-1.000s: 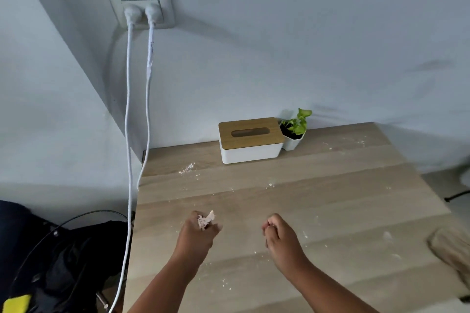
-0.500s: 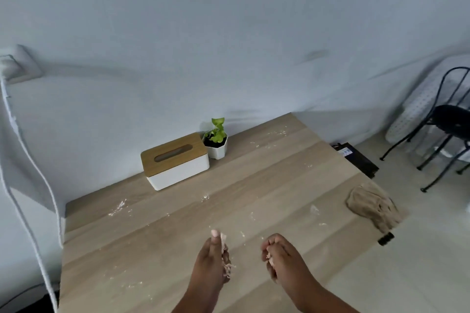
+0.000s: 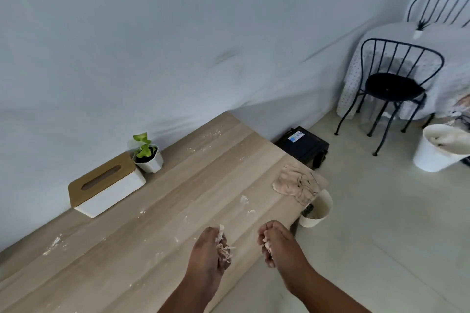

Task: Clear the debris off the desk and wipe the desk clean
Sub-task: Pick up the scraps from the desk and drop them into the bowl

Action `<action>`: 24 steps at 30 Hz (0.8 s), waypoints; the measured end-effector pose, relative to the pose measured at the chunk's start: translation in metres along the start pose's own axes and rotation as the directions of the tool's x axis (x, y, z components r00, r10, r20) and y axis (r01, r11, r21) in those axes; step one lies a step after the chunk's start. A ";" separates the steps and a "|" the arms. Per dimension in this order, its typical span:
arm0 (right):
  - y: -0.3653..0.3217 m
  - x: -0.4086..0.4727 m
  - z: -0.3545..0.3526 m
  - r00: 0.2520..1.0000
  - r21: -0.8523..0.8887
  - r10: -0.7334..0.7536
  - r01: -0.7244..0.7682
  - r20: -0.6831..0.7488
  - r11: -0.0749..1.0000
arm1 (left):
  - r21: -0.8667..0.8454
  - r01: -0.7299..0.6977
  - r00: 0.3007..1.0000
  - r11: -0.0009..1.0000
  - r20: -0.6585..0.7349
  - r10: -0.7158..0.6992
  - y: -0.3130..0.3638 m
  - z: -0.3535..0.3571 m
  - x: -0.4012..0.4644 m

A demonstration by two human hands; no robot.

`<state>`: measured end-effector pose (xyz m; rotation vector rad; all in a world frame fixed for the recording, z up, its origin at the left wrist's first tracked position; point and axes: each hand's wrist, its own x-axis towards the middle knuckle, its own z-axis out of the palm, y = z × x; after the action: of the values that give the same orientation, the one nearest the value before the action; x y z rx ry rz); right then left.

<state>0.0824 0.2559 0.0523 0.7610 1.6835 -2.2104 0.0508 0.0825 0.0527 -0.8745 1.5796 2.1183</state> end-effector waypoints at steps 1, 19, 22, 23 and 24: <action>-0.002 0.000 -0.012 1.000 0.010 -0.001 0.001 -0.012 1.000 | 0.007 0.002 1.000 1.000 0.013 -0.002 -0.004 0.014 -0.002; -0.025 0.030 -0.185 0.940 0.107 0.007 0.031 -0.341 0.994 | 0.371 0.062 0.951 0.927 0.260 -0.168 -0.046 0.206 0.031; -0.041 0.041 -0.210 0.916 0.105 0.034 0.009 -0.399 0.994 | 0.412 0.083 0.922 0.907 0.315 -0.227 -0.051 0.243 0.050; -0.048 0.046 -0.219 0.907 0.104 0.044 -0.001 -0.418 0.995 | 0.426 0.093 0.913 0.900 0.324 -0.247 -0.052 0.255 0.056; -0.054 0.050 -0.226 0.900 0.105 0.055 -0.010 -0.433 0.994 | 0.438 0.102 0.909 0.893 0.324 -0.263 -0.053 0.266 0.063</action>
<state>0.0696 0.4919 0.0254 1.3886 1.7336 -2.2311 -0.0340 0.3458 0.0221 -0.4223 1.5752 1.6069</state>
